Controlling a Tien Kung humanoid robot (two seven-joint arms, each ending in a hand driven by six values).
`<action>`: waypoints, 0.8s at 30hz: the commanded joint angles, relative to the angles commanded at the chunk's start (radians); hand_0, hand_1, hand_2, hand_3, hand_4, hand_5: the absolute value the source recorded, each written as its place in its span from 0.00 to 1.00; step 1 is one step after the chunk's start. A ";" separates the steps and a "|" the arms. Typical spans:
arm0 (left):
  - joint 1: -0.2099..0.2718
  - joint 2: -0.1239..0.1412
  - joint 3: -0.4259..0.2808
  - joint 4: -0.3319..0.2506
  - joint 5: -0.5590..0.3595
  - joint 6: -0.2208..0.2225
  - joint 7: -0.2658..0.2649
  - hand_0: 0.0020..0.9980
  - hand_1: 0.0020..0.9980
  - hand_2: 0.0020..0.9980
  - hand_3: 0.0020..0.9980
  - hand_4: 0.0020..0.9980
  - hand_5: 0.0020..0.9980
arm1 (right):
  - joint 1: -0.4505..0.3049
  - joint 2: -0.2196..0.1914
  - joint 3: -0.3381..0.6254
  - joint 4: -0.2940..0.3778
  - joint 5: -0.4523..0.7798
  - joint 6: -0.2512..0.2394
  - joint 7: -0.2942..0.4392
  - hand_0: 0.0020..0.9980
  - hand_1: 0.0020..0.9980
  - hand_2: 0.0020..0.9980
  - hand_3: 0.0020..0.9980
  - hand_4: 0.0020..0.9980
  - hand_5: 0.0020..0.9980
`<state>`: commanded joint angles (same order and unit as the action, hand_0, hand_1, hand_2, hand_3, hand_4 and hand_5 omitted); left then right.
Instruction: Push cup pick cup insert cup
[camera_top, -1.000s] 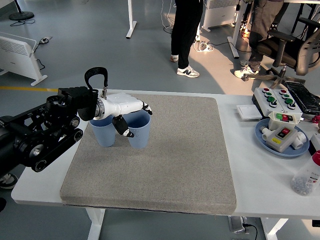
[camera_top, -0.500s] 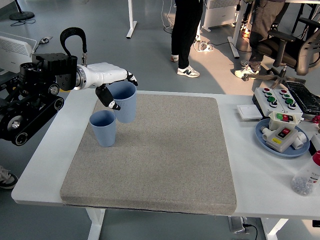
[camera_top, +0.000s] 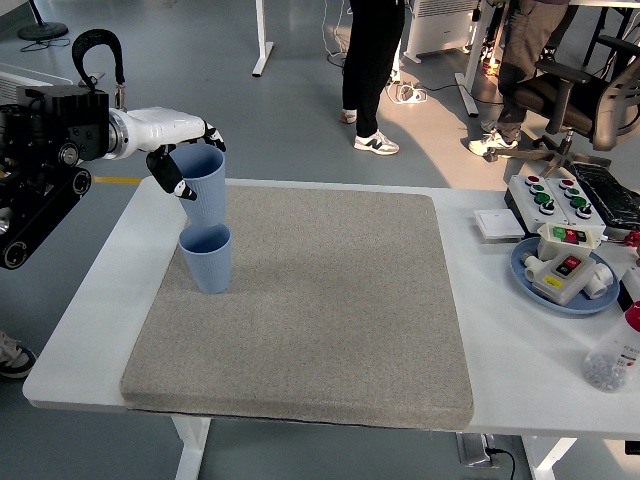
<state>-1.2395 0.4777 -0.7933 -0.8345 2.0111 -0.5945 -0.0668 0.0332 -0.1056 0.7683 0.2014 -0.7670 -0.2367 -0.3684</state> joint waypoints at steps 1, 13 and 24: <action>0.001 0.001 0.001 0.001 -0.003 0.000 0.000 0.50 0.50 0.50 0.47 0.46 0.00 | 0.001 0.000 -0.001 0.000 0.002 0.000 0.000 0.53 0.51 0.56 0.56 0.13 0.81; 0.025 -0.003 0.038 0.017 -0.035 0.011 -0.005 0.49 0.50 0.50 0.47 0.48 0.00 | 0.005 0.001 -0.005 -0.001 0.008 0.000 0.001 0.53 0.51 0.56 0.56 0.13 0.81; 0.031 -0.008 0.062 0.040 -0.056 0.028 -0.011 0.49 0.51 0.50 0.47 0.49 0.00 | 0.007 0.000 -0.007 -0.001 0.009 0.000 0.002 0.53 0.51 0.56 0.56 0.13 0.81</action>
<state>-1.2083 0.4695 -0.7311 -0.7942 1.9551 -0.5664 -0.0773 0.0397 -0.1055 0.7618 0.2007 -0.7581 -0.2365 -0.3665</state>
